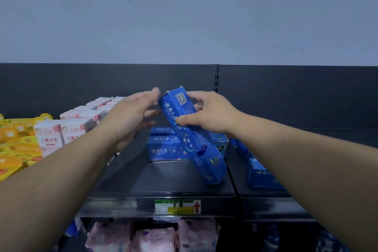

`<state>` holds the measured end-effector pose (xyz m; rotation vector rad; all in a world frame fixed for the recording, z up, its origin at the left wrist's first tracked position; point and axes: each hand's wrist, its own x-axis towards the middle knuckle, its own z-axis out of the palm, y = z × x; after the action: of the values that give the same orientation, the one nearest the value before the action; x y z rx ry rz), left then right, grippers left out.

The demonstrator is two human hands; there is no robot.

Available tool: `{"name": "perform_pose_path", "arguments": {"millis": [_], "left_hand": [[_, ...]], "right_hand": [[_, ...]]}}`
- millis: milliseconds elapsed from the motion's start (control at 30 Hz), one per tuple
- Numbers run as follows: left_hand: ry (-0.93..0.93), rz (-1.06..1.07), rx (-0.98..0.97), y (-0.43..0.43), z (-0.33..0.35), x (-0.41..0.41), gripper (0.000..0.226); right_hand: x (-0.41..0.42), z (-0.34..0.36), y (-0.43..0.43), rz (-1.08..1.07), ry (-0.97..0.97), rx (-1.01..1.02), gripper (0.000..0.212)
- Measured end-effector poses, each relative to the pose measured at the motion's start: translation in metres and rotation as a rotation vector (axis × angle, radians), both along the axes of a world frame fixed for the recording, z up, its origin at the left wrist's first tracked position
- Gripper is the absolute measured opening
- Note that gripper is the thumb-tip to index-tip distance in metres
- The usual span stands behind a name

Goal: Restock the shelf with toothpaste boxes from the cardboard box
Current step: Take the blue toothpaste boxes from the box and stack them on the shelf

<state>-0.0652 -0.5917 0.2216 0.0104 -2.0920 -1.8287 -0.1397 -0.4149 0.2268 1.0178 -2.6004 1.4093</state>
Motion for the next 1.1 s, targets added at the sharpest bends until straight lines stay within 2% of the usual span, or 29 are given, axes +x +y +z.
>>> {"name": "perform_pose_path", "arguments": {"millis": [100, 167, 233, 300, 400, 433, 533, 633, 700, 800, 867, 900, 1000, 1100], "left_hand": [[-0.001, 0.002, -0.100, 0.003, 0.004, 0.003, 0.037], [0.038, -0.026, -0.100, 0.005, 0.001, 0.003, 0.037], [0.074, -0.043, -0.061, 0.003, -0.002, 0.003, 0.038], [0.075, -0.038, -0.037, -0.004, -0.009, 0.003, 0.046], [-0.045, 0.005, -0.021, -0.018, -0.032, 0.000, 0.073], [-0.114, 0.004, -0.039, -0.020, -0.040, -0.001, 0.072], [-0.309, -0.028, -0.110, -0.024, -0.058, -0.003, 0.042], [-0.399, -0.006, -0.146, -0.026, -0.065, -0.007, 0.055], [-0.454, 0.003, -0.079, -0.028, -0.066, -0.009, 0.061], [-0.514, -0.217, 0.073, -0.036, -0.067, -0.007, 0.068], [-0.491, -0.294, 0.139, -0.043, -0.069, -0.007, 0.081], [-0.447, -0.261, 0.188, -0.045, -0.071, -0.009, 0.084], [-0.186, -0.002, 0.284, -0.046, -0.073, -0.016, 0.060], [0.024, 0.175, -0.004, -0.043, -0.069, -0.012, 0.047]], "right_hand": [[0.005, 0.001, -0.005, 0.016, 0.082, 0.072, 0.050], [0.007, 0.002, -0.010, 0.029, 0.111, 0.078, 0.052], [0.006, 0.001, -0.011, 0.043, 0.094, 0.017, 0.055], [0.004, 0.001, -0.007, 0.107, -0.041, -0.138, 0.055], [0.000, 0.001, 0.006, 0.267, -0.309, -0.355, 0.059], [-0.002, -0.001, 0.011, 0.319, -0.370, -0.371, 0.063], [-0.009, -0.011, 0.023, 0.435, -0.492, -0.391, 0.071], [-0.015, -0.018, 0.027, 0.447, -0.562, -0.430, 0.071], [-0.018, -0.021, 0.030, 0.435, -0.576, -0.453, 0.070], [-0.020, -0.026, 0.032, 0.434, -0.602, -0.487, 0.070], [-0.023, -0.028, 0.034, 0.391, -0.615, -0.499, 0.074], [-0.025, -0.027, 0.035, 0.357, -0.615, -0.494, 0.074], [-0.031, -0.025, 0.041, 0.249, -0.596, -0.460, 0.065], [-0.037, -0.023, 0.045, 0.096, -0.538, -0.336, 0.056]]}}
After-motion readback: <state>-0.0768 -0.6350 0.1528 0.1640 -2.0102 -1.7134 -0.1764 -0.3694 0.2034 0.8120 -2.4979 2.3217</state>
